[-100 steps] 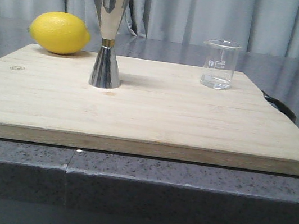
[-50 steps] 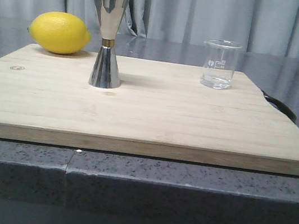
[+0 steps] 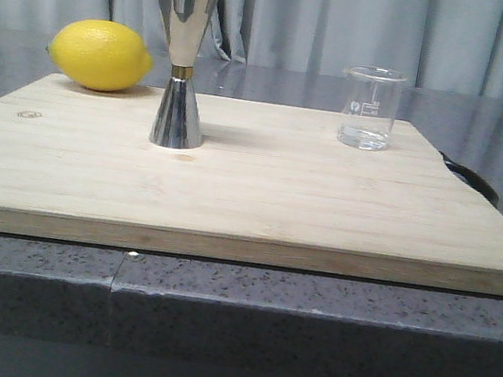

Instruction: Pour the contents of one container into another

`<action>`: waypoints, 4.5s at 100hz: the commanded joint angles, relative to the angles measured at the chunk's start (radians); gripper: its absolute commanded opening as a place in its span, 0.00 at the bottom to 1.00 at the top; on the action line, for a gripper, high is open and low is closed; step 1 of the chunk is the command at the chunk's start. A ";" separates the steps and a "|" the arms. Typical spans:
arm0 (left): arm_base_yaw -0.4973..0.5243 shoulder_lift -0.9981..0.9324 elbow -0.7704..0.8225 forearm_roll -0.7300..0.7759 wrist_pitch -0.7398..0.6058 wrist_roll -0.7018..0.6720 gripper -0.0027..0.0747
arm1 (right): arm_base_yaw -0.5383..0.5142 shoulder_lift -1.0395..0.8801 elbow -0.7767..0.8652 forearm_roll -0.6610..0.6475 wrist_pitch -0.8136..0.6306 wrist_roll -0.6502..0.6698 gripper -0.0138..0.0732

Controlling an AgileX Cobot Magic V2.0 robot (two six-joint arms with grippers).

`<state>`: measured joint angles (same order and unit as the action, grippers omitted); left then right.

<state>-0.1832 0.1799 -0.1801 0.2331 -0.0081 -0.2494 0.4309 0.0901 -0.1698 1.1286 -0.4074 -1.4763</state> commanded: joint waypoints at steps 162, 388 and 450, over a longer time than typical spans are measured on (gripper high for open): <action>0.043 -0.213 0.190 -0.203 -0.051 0.000 0.01 | -0.008 0.011 -0.026 -0.026 -0.037 -0.006 0.08; 0.043 -0.213 0.190 -0.203 -0.051 0.000 0.01 | -0.451 -0.096 0.116 -1.114 0.383 1.492 0.08; 0.043 -0.213 0.190 -0.203 -0.051 0.000 0.01 | -0.465 -0.117 0.205 -1.197 0.425 1.612 0.08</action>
<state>-0.1429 -0.0042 -0.0039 0.0314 0.0137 -0.2479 -0.0288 -0.0087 0.0081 -0.0552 0.0804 0.1341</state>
